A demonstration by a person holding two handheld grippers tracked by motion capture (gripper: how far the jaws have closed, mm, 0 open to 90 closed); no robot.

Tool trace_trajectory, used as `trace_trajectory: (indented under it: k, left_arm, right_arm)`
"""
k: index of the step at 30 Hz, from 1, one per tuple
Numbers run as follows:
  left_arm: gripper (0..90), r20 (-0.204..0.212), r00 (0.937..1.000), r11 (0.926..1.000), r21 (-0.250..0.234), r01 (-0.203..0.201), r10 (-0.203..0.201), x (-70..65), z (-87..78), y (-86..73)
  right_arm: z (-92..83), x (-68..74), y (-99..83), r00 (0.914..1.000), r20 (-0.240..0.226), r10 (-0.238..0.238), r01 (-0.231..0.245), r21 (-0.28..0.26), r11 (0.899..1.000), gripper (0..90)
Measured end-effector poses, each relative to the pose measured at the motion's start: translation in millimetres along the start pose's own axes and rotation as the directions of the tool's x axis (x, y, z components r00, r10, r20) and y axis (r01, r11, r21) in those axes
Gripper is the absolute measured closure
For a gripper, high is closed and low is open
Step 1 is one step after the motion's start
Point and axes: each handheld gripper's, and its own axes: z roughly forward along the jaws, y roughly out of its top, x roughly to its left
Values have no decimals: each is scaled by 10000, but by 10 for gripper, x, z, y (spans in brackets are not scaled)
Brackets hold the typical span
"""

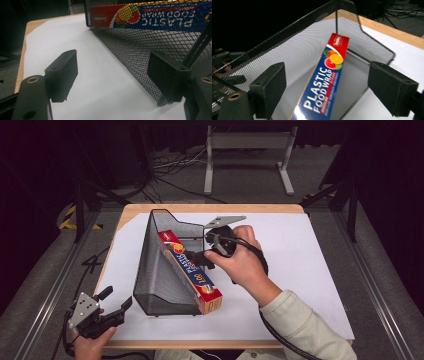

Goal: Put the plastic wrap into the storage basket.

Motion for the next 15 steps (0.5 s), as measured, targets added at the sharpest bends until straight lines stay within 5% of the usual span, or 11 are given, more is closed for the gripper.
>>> trace_trajectory:
  k: [6, 15]
  left_arm:
    - [253, 25, 10000, 10000, 27, -23, 23, -10, 17, 7]
    - [253, -40, 10000, 10000, 24, 8, -8, -8, 7, 3]
  right_arm:
    - [-309, -109, -55, 9999, 64, -89, 92, -511, 9987, 158]
    - [-703, -346, -251, 9983, 585, 31, 3, -575, 9983, 152]
